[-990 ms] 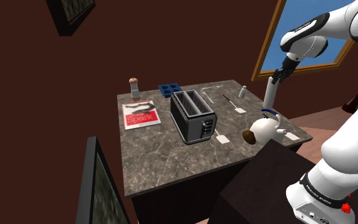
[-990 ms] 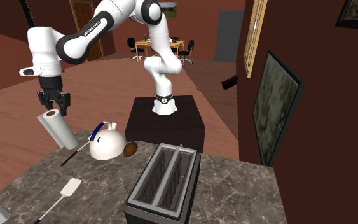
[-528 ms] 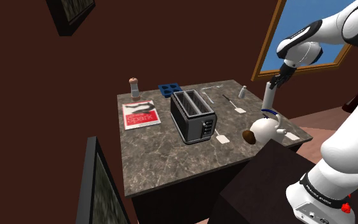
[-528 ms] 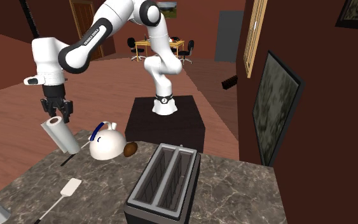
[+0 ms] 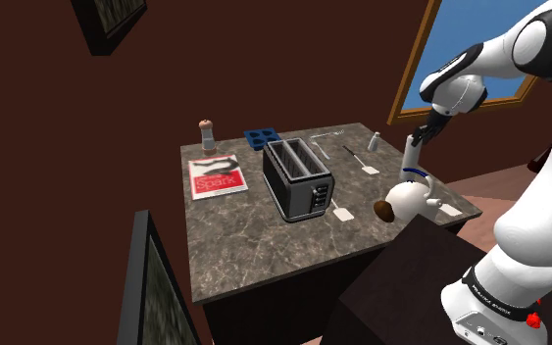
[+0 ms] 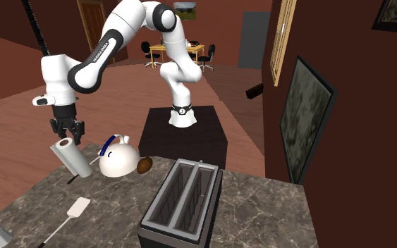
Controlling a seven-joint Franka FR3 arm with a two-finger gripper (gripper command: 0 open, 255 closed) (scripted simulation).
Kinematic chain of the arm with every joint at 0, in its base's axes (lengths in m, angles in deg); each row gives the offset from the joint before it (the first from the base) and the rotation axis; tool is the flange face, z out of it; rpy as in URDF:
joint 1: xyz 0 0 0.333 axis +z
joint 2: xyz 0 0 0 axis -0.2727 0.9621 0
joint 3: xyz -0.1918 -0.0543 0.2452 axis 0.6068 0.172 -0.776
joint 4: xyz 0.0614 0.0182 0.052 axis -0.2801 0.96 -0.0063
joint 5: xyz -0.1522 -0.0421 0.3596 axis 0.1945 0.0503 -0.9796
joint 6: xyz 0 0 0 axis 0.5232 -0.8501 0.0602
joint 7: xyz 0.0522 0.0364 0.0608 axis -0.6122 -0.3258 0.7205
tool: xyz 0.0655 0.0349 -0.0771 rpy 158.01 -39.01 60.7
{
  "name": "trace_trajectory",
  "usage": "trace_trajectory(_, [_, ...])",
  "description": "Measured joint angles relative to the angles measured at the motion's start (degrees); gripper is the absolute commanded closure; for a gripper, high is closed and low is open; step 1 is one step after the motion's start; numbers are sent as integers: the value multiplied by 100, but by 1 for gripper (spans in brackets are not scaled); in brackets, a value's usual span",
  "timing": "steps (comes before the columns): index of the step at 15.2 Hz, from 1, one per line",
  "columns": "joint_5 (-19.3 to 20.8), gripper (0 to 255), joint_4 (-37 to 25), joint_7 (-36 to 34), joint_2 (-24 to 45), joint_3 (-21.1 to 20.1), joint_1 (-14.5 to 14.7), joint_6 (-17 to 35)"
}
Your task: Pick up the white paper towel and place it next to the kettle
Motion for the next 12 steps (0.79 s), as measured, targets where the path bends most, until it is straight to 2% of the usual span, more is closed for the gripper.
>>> trace_trajectory(5, [-227, 255, 43, 181, 231, -103, -75, 239])
trace_trajectory(10, [-256, 255, 43, 206, 259, -117, -88, 265])
trace_trajectory(11, [-257, 0, 43, 206, 260, -117, -88, 266])
trace_trajectory(12, [-257, 0, 43, 207, 260, -117, -88, 266])
